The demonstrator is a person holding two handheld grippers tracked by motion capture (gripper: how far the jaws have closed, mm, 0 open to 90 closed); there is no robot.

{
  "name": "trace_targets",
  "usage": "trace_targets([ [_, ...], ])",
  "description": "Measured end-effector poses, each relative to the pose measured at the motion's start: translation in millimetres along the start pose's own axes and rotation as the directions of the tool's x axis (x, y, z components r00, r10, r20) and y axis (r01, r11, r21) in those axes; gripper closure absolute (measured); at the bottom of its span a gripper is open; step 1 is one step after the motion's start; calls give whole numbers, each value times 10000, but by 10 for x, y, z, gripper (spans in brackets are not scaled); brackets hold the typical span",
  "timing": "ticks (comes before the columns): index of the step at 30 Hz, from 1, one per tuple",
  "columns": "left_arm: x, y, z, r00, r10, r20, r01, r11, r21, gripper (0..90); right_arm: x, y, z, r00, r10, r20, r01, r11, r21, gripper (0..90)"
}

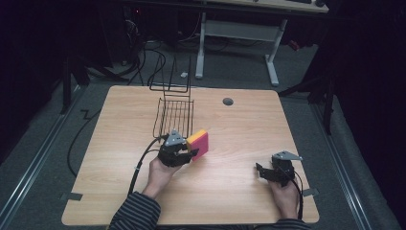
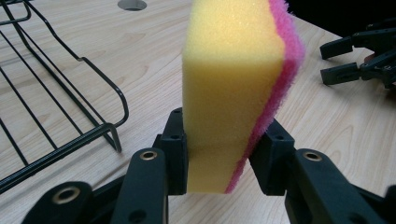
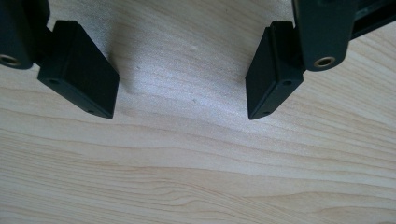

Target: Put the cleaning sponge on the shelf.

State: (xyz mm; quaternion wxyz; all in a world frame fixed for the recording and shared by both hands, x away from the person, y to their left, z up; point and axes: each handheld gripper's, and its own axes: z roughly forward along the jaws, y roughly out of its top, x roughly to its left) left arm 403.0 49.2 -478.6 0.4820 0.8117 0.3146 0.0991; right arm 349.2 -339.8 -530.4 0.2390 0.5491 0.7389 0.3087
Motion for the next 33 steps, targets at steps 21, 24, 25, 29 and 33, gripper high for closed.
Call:
trace_targets([
  [21, 103, 1, -341, 9993, -333, -192, 323, 9981, -521, 622, 0, 0, 0, 10000, -3, 6, 3, 10000, 2, 261],
  [24, 136, 1, -395, 9988, -399, -274, 382, 9974, -604, 621, 1, 0, 0, 10000, 8, 7, -8, 10000, 6, 261],
  [25, 142, 0, -406, 9987, -413, -301, 393, 9972, -638, 622, 0, 0, 0, 10000, -3, 2, 3, 10000, 1, 261],
  [29, 180, -1, -468, 9978, -524, -395, 493, 9959, -755, 622, 0, 0, 0, 10000, 2, 5, -2, 10000, 7, 261],
  [33, 211, 0, -508, 9970, -589, -496, 544, 9948, -863, 622, 1, 0, 0, 10000, 10, 6, -10, 10000, 7, 261],
])
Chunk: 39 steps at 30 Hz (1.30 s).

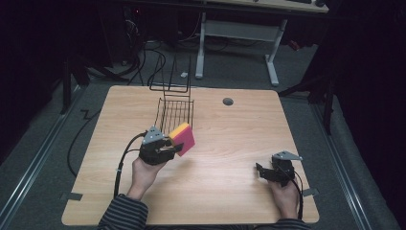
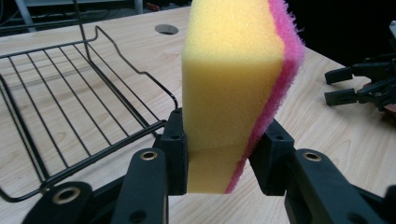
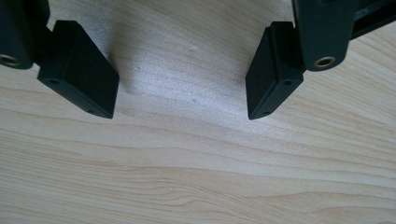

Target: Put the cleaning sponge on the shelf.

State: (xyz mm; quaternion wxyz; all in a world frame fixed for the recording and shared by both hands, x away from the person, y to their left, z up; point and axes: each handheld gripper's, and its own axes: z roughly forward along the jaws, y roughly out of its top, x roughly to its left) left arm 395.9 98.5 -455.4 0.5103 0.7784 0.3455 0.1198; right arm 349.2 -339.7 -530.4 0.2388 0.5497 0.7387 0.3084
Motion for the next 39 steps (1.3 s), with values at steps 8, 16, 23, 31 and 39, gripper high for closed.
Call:
trace_targets([
  [8, 93, 10, -92, 9989, -81, -471, 76, 9999, -123, 622, -1, 0, 0, 10000, -18, 0, 18, 10000, 5, 261],
  [16, 206, 24, -160, 9942, -90, -1075, 69, 9998, -200, 621, 3, -1, -2, 10000, 35, 13, -35, 10000, 21, 261],
  [23, 274, 81, -177, 9872, 192, -1582, -218, 9997, -146, 620, -6, 0, 1, 10000, -68, -1, 68, 10000, -14, 261],
  [31, 356, 177, -156, 9871, 58, -1600, -74, 9999, -92, 620, -7, 0, 1, 10000, -67, -2, 67, 10000, -18, 261],
  [39, 434, 326, -126, 9819, 182, -1887, -234, 9994, -250, 620, -8, 1, -1, 10000, -53, -10, 53, 10000, 1, 261],
])
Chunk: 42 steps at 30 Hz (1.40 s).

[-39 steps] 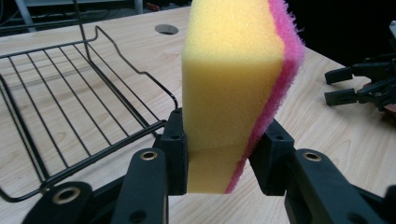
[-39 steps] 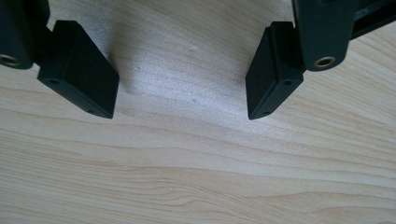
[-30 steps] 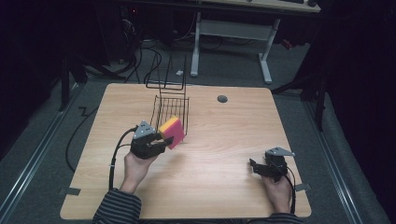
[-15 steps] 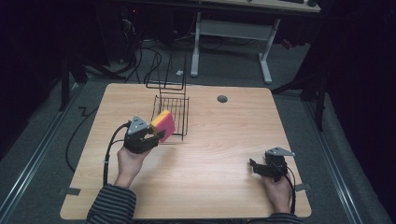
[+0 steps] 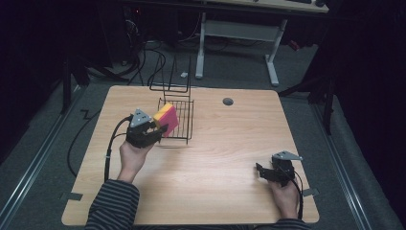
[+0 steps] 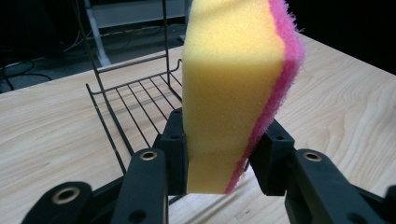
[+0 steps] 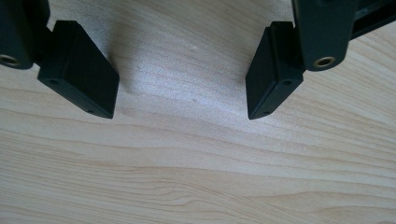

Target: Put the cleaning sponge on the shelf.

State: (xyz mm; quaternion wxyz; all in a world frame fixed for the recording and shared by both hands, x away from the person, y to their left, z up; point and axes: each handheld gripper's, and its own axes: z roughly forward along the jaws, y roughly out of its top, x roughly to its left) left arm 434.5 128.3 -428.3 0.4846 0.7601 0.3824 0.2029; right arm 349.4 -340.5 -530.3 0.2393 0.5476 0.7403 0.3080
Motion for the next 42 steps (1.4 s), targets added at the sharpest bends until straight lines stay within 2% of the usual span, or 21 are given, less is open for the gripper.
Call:
trace_targets([
  [9, 100, 64, 197, 9994, 44, -337, -41, 10000, 88, 620, 0, 0, -1, 10000, 3, -1, -3, 10000, 4, 261],
  [15, 131, 84, 313, 9981, 213, -576, -205, 9997, 148, 620, 0, 0, 0, 10000, 2, -1, -2, 10000, 4, 261],
  [27, 308, -17, 578, 9927, -344, -1157, 375, 9990, 244, 621, 0, 0, -1, 10000, -1, 0, 1, 10000, 4, 261],
  [30, 325, -29, 636, 9921, -408, -1187, 450, 9984, 329, 620, 0, 0, 1, 10000, 0, 4, 0, 10000, -8, 261],
  [37, 289, -41, 808, 9916, -67, -1293, 163, 9972, 731, 617, 1, 0, 0, 10000, 11, 0, -11, 10000, -3, 261],
  [42, 317, -85, 876, 9902, -163, -1385, 281, 9961, 835, 616, 1, 0, 0, 10000, 12, 0, -12, 10000, -1, 261],
])
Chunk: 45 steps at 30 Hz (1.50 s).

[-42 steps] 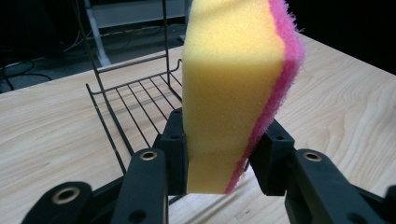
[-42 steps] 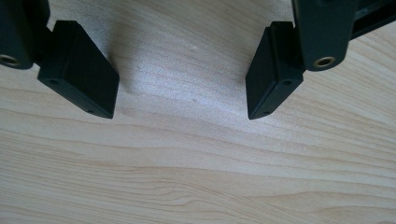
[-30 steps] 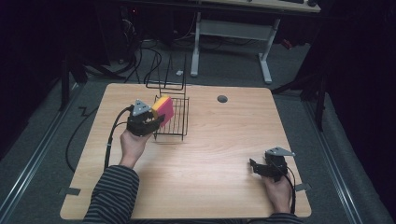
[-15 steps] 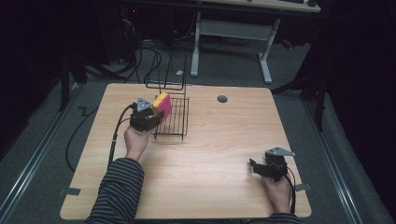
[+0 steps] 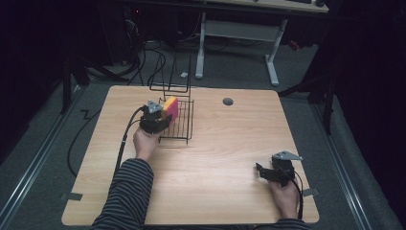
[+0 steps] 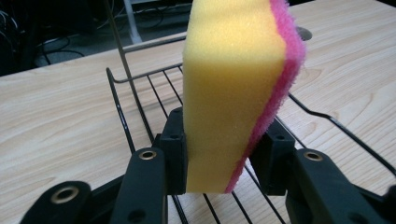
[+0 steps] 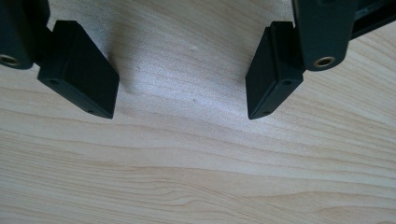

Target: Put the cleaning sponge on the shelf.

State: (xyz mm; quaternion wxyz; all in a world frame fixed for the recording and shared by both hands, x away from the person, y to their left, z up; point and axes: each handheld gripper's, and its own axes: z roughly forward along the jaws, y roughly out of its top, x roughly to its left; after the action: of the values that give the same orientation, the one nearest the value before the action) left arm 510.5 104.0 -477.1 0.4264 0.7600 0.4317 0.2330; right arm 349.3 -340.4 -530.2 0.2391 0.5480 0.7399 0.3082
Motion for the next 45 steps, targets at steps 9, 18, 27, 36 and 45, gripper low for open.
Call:
trace_targets([
  [9, -2, -5, 13, 9999, -30, -112, 30, 10000, 31, 599, 0, 0, 1, 10000, -8, -4, 8, 10000, -9, 261],
  [18, -5, -13, 27, 9999, -35, -161, 37, 9999, 141, 559, 1, 0, 0, 10000, 1, 1, -1, 10000, 0, 261],
  [27, 2, -33, 41, 9993, -364, -91, 367, 9987, 357, 385, 1, 0, 0, 10000, 0, 0, 0, 10000, 0, 261],
  [36, 26, -55, -84, 9961, -840, 283, 834, 9963, 195, 279, 2, 0, 2, 10000, -16, 8, 16, 10000, -20, 261],
  [45, 37, -111, -212, 9955, -766, 560, 754, 9969, 239, 235, 1, 0, 2, 10000, -24, 11, 24, 10000, -19, 261],
])
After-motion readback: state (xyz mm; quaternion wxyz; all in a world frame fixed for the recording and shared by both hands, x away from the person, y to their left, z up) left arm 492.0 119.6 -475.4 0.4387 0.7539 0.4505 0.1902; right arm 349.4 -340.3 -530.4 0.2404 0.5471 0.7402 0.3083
